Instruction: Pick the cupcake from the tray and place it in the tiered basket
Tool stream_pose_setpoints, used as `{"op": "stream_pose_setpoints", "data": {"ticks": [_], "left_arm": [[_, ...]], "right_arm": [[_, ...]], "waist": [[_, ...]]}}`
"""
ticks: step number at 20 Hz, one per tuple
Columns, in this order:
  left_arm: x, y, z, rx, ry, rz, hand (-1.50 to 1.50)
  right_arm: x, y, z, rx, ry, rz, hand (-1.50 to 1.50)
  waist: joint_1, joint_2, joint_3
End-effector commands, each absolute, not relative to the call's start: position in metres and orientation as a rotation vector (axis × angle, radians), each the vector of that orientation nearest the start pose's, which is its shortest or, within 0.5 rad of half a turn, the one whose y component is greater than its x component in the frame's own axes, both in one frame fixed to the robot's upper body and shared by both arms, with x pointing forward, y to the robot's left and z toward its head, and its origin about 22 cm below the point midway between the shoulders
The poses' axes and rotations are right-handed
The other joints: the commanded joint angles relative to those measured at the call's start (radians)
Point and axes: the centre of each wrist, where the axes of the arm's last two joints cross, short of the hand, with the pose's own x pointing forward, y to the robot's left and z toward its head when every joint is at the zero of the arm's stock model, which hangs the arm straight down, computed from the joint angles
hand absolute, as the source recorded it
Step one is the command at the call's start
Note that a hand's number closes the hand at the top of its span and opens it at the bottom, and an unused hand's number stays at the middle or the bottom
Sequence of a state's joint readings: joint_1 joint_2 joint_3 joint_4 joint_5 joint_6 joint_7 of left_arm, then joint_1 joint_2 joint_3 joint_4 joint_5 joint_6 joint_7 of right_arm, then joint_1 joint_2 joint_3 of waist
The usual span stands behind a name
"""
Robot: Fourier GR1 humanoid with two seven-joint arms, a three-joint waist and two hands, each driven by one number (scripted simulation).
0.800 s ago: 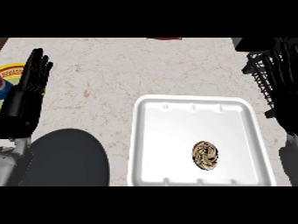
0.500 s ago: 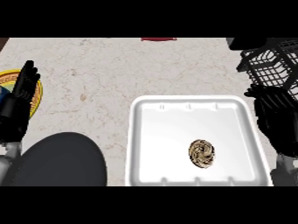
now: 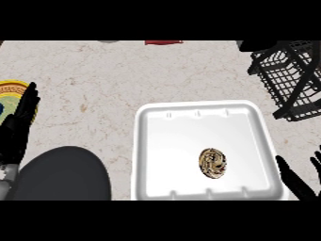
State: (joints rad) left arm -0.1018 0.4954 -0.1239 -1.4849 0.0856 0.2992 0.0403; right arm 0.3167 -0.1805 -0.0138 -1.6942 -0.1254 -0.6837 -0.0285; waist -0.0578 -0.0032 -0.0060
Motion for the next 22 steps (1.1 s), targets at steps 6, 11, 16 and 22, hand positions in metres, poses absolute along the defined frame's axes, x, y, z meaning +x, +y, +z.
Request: {"op": "stream_pose_setpoints", "data": {"ticks": [6,11,16,22], "left_arm": [[0.267,0.303,0.036,0.458,-1.549,-0.227,0.00],[0.274,0.294,0.040,0.427,-1.550,-0.251,0.00],[0.282,0.280,0.043,0.420,-1.573,-0.268,0.00],[0.288,0.285,0.045,0.395,-1.563,-0.277,0.00]], "right_arm": [[0.094,-0.293,0.027,-0.764,-1.113,-0.062,-1.50],[0.094,-0.278,0.066,-0.725,-0.964,0.104,-1.50],[0.127,-0.270,0.125,-0.749,-0.890,0.080,-1.50],[0.159,-0.251,0.141,-0.692,-0.748,0.091,-1.50]], "waist": [[0.062,0.013,-0.008],[0.086,0.019,-0.006],[0.106,0.021,-0.002],[0.113,0.018,0.001]]}}
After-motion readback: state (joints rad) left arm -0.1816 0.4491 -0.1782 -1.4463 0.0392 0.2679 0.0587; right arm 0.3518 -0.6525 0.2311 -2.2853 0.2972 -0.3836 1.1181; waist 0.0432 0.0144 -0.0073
